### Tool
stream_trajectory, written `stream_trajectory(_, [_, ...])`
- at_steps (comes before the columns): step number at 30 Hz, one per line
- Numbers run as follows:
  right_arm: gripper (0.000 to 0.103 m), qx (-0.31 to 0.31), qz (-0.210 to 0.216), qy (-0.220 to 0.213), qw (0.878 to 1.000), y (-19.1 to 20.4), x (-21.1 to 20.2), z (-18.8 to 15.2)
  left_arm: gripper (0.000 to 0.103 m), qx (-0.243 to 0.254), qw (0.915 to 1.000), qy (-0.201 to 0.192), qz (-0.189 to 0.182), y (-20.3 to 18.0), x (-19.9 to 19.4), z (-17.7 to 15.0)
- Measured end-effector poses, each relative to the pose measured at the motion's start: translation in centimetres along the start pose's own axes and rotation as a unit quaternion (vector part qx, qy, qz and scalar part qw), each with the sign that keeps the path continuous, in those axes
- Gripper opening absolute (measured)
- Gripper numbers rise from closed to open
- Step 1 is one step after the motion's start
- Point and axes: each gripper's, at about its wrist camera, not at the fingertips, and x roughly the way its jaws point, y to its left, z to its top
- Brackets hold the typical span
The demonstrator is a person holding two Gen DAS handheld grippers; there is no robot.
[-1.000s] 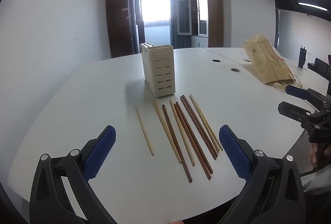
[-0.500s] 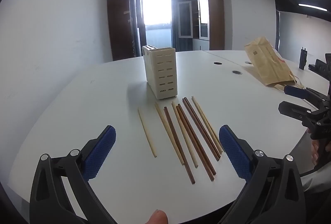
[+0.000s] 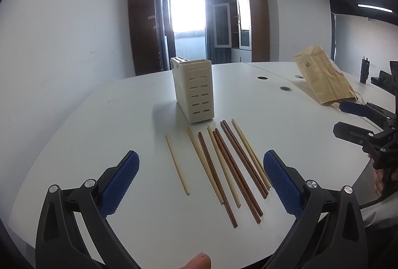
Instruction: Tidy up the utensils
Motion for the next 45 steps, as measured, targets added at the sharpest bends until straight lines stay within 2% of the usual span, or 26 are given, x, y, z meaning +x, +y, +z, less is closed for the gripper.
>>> stream_trajectory(4, [0.098,0.000,0.004,0.001,1.000,0.1,0.5,0.4,0.097,0.009,0.9999,-0.003,0.004,-0.1,0.2,0.3])
stream_trajectory(9, [0.098,0.002,0.001,0.003,1.000,0.0,0.9,0.4,0.097,-0.017,0.9997,0.006,-0.015,0.9,1.0,0.3])
stream_trajectory(14, [0.099,0.000,0.000,0.005,1.000,0.1,1.3,0.5,0.097,-0.015,0.9998,-0.009,-0.008,1.3,0.6,0.4])
stream_trajectory(21, [0.098,0.014,-0.001,0.009,1.000,-0.9,2.7,1.4,0.097,-0.022,0.9997,0.002,-0.010,2.3,2.4,1.0])
stream_trajectory(27, [0.098,0.019,-0.006,0.028,0.999,-1.6,4.7,1.9,0.097,-0.059,0.9977,0.032,-0.011,4.3,5.2,1.1])
stream_trajectory(32, [0.098,0.023,-0.012,0.046,0.999,-2.2,6.4,2.6,0.097,-0.064,0.9970,0.044,-0.001,4.8,7.2,1.8])
stream_trajectory(45, [0.098,0.044,-0.029,0.112,0.992,-3.5,11.9,2.9,0.097,-0.074,0.9936,0.085,-0.004,6.7,12.0,2.4])
